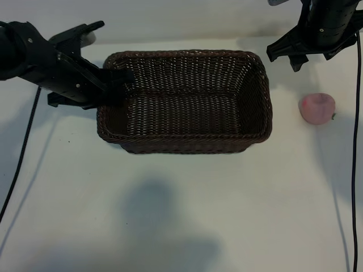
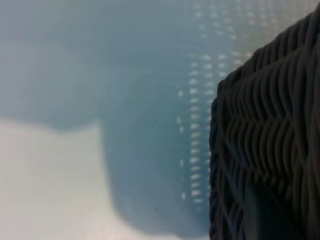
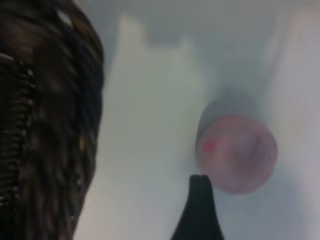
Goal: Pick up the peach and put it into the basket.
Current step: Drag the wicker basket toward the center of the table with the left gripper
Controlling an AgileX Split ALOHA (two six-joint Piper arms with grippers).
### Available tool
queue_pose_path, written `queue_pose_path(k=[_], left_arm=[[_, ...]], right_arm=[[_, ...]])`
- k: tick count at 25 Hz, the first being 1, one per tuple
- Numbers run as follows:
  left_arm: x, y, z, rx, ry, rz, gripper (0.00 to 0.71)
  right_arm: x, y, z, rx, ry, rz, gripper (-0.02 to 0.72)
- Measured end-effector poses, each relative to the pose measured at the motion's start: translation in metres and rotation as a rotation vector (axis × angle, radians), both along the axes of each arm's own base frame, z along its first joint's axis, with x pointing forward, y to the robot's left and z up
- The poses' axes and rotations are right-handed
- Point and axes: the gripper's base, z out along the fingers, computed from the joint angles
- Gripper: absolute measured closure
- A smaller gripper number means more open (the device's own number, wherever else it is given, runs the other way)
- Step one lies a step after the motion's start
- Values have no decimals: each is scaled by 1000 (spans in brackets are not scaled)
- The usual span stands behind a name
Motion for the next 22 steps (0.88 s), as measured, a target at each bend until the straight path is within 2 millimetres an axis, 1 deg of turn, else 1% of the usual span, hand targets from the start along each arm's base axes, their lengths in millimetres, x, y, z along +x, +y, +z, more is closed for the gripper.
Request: queue_pose_path(k=[7, 18, 20, 22], left_arm=[[3, -1, -18, -1, 39, 3, 609], [6, -1, -19, -6, 22, 16, 609], [6, -1, -19, -6, 22, 16, 601], [6, -2, -19, -9, 23, 18, 570]], right_arm=[[0, 0, 0, 0, -1, 0, 147], [0, 0, 0, 0, 0, 0, 147], [0, 0, 0, 0, 0, 0, 147], [0, 0, 0, 0, 0, 0, 147]])
